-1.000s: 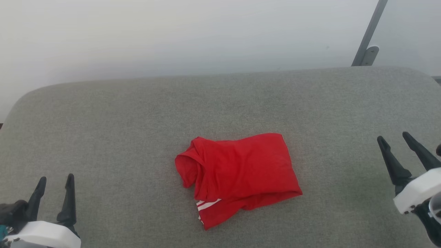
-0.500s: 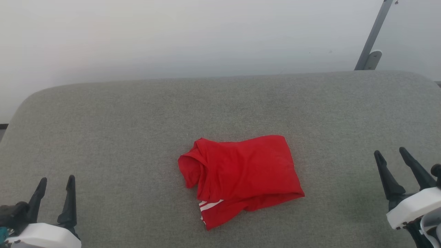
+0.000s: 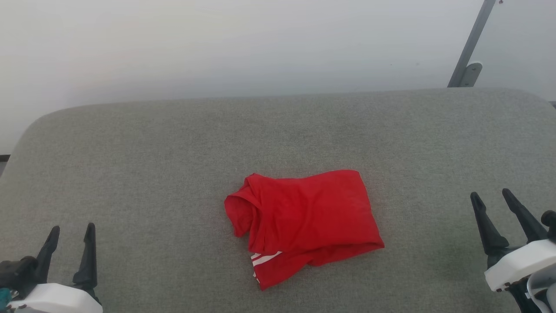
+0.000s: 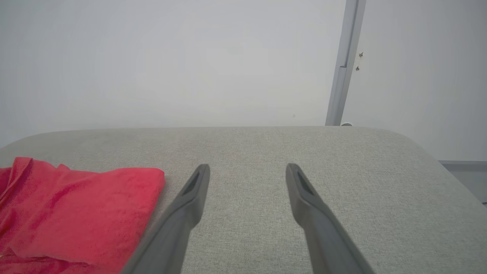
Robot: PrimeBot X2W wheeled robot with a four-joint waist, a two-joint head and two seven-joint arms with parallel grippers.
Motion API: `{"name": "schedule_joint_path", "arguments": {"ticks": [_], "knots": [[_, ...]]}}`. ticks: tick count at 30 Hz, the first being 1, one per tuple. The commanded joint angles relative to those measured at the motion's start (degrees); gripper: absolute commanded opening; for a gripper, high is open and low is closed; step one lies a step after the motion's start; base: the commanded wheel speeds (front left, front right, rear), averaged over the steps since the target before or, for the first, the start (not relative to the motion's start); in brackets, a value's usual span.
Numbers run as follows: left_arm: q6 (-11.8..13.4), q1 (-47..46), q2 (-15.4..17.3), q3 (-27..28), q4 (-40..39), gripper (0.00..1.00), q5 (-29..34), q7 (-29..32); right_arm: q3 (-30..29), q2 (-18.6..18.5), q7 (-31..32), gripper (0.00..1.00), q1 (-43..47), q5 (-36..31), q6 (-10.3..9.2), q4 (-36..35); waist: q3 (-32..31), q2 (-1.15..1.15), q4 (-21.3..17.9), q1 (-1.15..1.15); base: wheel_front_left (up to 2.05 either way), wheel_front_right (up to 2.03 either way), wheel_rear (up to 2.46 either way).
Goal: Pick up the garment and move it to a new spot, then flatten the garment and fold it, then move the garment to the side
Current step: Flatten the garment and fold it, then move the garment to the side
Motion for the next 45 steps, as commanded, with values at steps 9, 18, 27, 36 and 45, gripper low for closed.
{"name": "schedule_joint_path", "arguments": {"ticks": [9,18,27,36,45], "knots": [[-0.2,0.1,0.1,-0.1,-0.3,1.00,0.0,-0.2,-0.5,0.5,-0.3,1.00,0.9,-0.3,0.00,-0.6,0.2,0.00,0.3,0.00,0.00,0.00,0.00],[-0.2,-0.4,-0.1,-0.3,-0.3,1.00,0.1,-0.2,-0.4,0.5,-0.3,1.00,1.1,-0.1,0.00,-0.7,0.4,0.00,0.7,0.00,0.00,0.00,0.00],[-0.2,-1.0,-0.2,-1.0,-0.1,1.00,-0.2,-0.2,5.1,-0.9,1.6,1.00,-1.3,2.8,0.00,0.7,1.4,0.00,3.3,0.00,0.00,0.00,0.00],[-0.2,-2.1,-0.8,-2.8,0.7,1.00,-0.8,-0.2,14.4,-4.2,13.6,1.00,-6.4,10.1,0.00,-0.9,3.1,0.00,8.7,0.00,0.00,0.00,0.00],[-0.2,-3.6,-1.9,-4.8,1.5,1.00,-1.4,-0.2,19.1,-9.3,31.9,1.00,-11.7,15.4,0.01,-0.6,5.8,0.00,13.3,0.00,0.00,0.00,0.00]]}}
